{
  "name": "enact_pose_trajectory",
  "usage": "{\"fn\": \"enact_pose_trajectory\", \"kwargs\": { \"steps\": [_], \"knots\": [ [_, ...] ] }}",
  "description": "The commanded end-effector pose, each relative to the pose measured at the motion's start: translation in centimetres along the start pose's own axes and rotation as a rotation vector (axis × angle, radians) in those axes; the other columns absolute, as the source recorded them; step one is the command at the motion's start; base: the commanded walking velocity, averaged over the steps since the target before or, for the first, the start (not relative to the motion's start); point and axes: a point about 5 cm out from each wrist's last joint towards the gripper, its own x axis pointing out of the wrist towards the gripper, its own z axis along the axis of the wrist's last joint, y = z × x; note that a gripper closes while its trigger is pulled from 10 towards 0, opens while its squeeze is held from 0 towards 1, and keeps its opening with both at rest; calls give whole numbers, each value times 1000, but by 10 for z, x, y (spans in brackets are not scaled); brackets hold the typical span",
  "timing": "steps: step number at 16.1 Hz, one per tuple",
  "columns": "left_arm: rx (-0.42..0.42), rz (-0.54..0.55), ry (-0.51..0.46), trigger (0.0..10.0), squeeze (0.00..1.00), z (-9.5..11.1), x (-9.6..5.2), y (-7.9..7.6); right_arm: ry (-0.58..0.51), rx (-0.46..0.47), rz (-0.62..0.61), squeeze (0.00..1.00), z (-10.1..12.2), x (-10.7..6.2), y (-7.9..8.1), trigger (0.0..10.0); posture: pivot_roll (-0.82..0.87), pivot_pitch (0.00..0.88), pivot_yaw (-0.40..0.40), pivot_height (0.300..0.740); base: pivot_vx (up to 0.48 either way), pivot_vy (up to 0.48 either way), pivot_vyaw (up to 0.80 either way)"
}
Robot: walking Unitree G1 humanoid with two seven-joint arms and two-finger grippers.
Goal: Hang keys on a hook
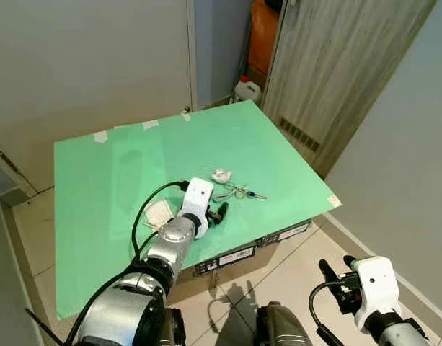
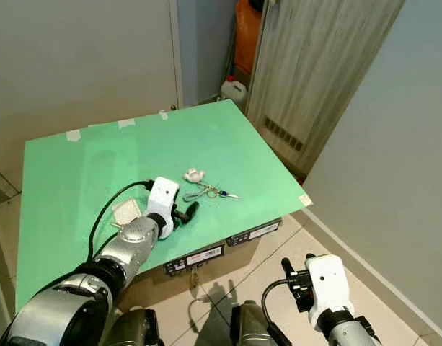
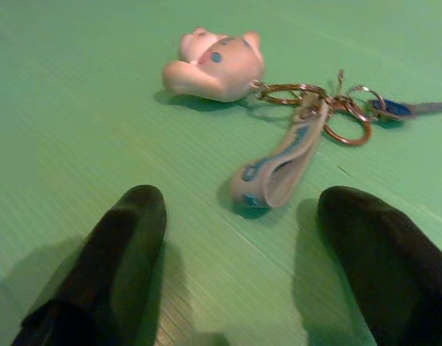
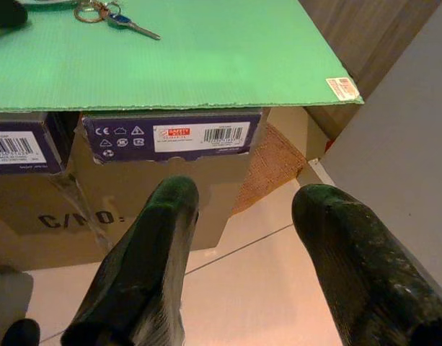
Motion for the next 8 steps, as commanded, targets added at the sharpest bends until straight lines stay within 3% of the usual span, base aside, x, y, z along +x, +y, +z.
{"fn": "enact_pose_trajectory", "kwargs": {
  "steps": [1, 8],
  "knots": [
    [-22, 6, 35, 0, 0, -6, -1, -1, 16, -3, 0, 0, -2, -2, -1, 10000, -258, 138, -19, 661, 0, 0, 0],
    [14, 11, 16, 0, 0, -4, 0, -3, 24, -6, 3, 0, -3, -3, -2, 10000, -263, 145, -23, 661, 0, 0, 0]
  ]
}}
